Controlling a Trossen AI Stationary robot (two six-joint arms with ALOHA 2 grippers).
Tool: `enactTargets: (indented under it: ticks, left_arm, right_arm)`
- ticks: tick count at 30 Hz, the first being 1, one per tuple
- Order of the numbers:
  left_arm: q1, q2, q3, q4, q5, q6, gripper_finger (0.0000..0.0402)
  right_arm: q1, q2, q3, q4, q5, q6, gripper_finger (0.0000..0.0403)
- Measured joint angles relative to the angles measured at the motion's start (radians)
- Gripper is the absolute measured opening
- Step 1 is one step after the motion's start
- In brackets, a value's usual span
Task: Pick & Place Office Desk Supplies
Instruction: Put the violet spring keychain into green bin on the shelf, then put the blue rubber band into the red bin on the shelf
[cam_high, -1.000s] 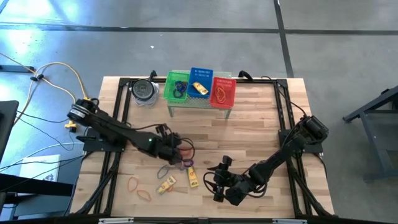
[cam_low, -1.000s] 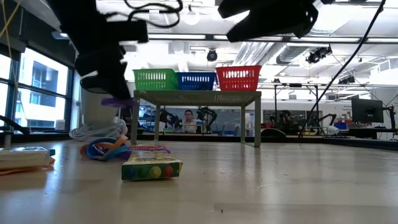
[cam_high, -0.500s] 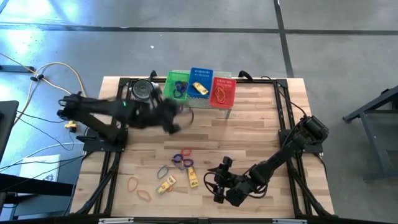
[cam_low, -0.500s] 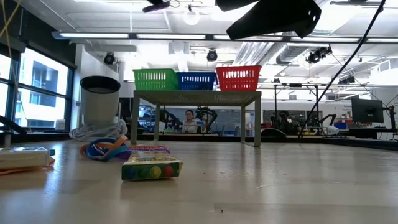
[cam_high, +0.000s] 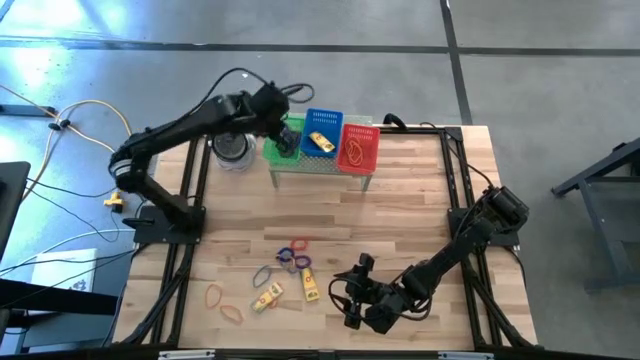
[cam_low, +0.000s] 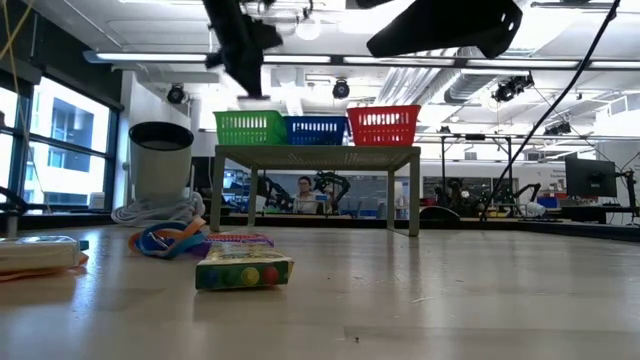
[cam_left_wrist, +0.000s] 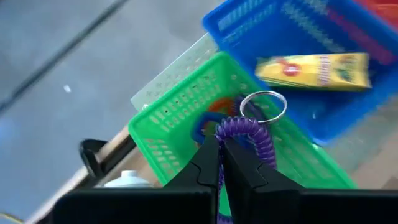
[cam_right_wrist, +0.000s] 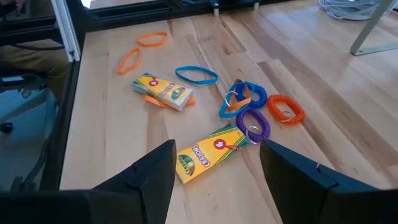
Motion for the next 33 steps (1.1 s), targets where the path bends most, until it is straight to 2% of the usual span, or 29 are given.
enactTargets:
  ticks: [4, 6, 17, 22, 28, 33]
  left_arm:
    - [0.065, 0.041, 0.0, 0.005, 0.15, 0.0, 0.0004]
    - [0.08, 0.062, 0.0, 0.005, 0.174, -0.003, 0.0014]
    - [0.087, 0.084, 0.001, 0.017, 0.145, -0.03, 0.0111]
    - [0.08, 0.068, 0.059, -0.021, 0.112, -0.03, 0.0138]
    - [-0.025, 0.006, 0.153, -0.188, 0.17, 0.01, 0.0141]
    - [-0.194, -0.06, 0.155, -0.411, 0.316, 0.0, 0.0141]
  right_arm:
    - [0.0, 0.0, 0.0, -0.013, 0.0, -0.001, 0.022]
    - [0.0, 0.0, 0.0, -0.015, -0.001, -0.002, 0.022]
    - [-0.002, 0.0, 0.0, -0.016, 0.0, -0.051, 0.022]
    - [-0.01, 0.0, 0.0, -0.016, -0.004, -0.077, 0.022]
    - [-0.017, 0.0, 0.0, -0.016, -0.007, -0.124, 0.022]
    - [-0.016, 0.0, 0.0, -0.016, -0.01, -0.14, 0.022]
